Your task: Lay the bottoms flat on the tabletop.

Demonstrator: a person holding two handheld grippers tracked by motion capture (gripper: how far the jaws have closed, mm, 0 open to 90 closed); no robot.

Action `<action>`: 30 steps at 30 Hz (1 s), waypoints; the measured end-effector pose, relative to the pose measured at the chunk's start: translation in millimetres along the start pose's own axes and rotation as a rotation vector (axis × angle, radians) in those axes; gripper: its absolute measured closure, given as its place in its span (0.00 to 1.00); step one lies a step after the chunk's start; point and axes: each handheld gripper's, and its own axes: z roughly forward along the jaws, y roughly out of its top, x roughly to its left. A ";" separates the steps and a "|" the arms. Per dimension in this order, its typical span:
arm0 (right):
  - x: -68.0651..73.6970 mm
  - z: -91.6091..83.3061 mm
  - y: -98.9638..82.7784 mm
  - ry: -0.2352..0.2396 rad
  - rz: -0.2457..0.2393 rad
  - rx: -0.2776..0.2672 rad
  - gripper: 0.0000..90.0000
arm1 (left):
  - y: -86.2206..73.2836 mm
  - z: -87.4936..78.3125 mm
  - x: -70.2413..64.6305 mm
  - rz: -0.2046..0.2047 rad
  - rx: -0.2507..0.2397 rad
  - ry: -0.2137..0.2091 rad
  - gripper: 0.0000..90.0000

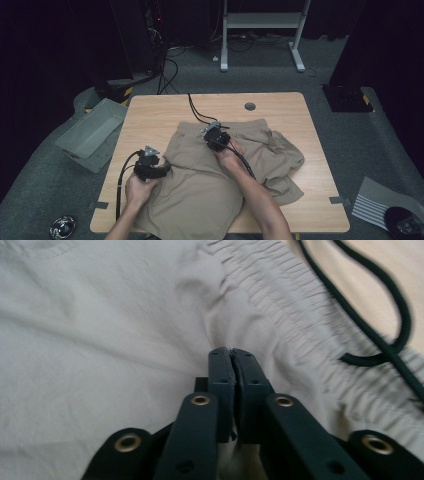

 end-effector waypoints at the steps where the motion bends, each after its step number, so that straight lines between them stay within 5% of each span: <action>1: -3.3 1.0 -0.9 -0.035 0.003 0.000 0.98 | -1.3 1.2 2.6 -0.012 -0.018 0.000 0.48; 5: -20.8 1.0 -6.4 -0.075 0.104 0.000 0.96 | -0.4 4.3 10.9 -0.067 -0.026 -0.006 0.49; 8: -23.0 -3.4 -9.4 -0.074 0.111 -0.005 0.76 | -0.1 3.6 6.7 -0.045 -0.036 -0.021 0.61; 10: -20.5 -9.1 -9.3 -0.050 0.110 -0.026 0.73 | 0.5 2.8 4.9 -0.023 -0.032 -0.044 0.71; 15: -18.5 -6.5 -11.7 -0.047 0.039 0.014 0.97 | 0.9 -0.1 4.9 -0.007 -0.004 -0.069 0.96; 20: -34.9 -1.9 -14.5 -0.087 0.103 -0.005 0.99 | -3.7 -7.6 5.2 0.028 0.032 -0.052 0.99; 23: -36.7 -1.3 -15.6 -0.076 0.100 -0.021 0.97 | -5.6 -9.1 3.2 0.024 0.030 -0.055 0.98; 24: -37.4 -2.4 -16.7 -0.065 0.096 -0.025 0.89 | -5.2 -8.5 2.4 0.020 0.023 -0.055 0.95; 27: -39.2 -20.0 -20.7 -0.017 0.137 -0.060 0.69 | -1.1 -5.3 -0.8 -0.005 -0.028 -0.081 0.65; 30: -39.5 -43.2 -27.8 0.005 0.127 -0.074 0.64 | 7.9 -1.0 -7.2 -0.001 -0.067 -0.079 0.51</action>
